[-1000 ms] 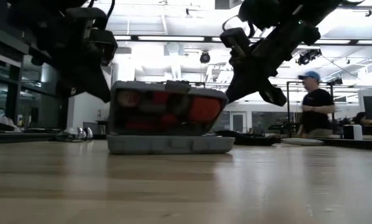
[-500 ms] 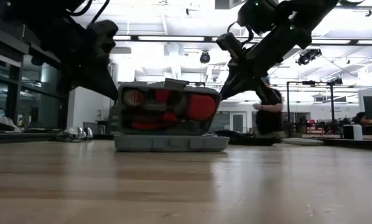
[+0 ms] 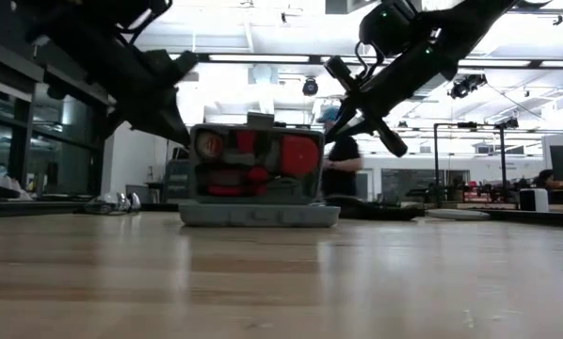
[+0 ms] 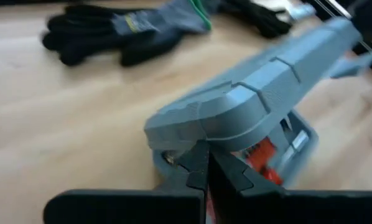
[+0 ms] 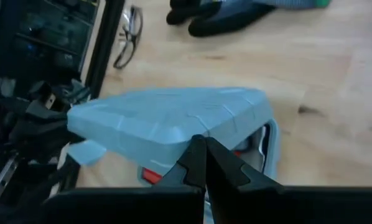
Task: Prefit tool cases
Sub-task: Open the gray tool box
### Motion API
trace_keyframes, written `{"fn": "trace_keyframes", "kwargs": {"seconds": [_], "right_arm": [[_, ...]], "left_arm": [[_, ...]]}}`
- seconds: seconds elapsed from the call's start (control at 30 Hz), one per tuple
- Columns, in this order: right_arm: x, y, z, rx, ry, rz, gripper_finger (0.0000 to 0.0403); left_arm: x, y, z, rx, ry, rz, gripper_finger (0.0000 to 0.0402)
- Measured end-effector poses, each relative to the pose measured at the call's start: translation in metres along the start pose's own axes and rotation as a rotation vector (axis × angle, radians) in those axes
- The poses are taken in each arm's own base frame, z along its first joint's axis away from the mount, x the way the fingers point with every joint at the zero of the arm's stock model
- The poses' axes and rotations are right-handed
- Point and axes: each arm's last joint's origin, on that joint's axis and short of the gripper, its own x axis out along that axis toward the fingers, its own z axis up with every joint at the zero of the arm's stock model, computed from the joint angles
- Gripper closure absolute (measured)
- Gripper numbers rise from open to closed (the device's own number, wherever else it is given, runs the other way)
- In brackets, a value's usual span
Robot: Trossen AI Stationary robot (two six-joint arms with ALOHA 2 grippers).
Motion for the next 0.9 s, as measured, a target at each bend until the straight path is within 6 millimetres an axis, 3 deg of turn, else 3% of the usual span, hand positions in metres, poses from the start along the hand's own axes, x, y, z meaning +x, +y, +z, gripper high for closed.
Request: {"fn": "trace_keyframes", "kwargs": {"seconds": [0.47,0.67,0.9], "right_arm": [[-0.001,-0.014,0.035,0.023,-0.067,0.009,0.0403],[-0.002,-0.017,0.047,0.035,-0.085,0.028,0.0403],[-0.004,-0.023,0.055,0.038,-0.099,0.006,0.0403]], "left_arm": [[0.031,0.031,0.044,-0.012,-0.015,0.027,0.0402],[0.047,0.040,0.060,-0.021,-0.002,-0.043,0.0401],[0.074,0.049,0.054,-0.026,0.069,-0.082,0.0401]]}}
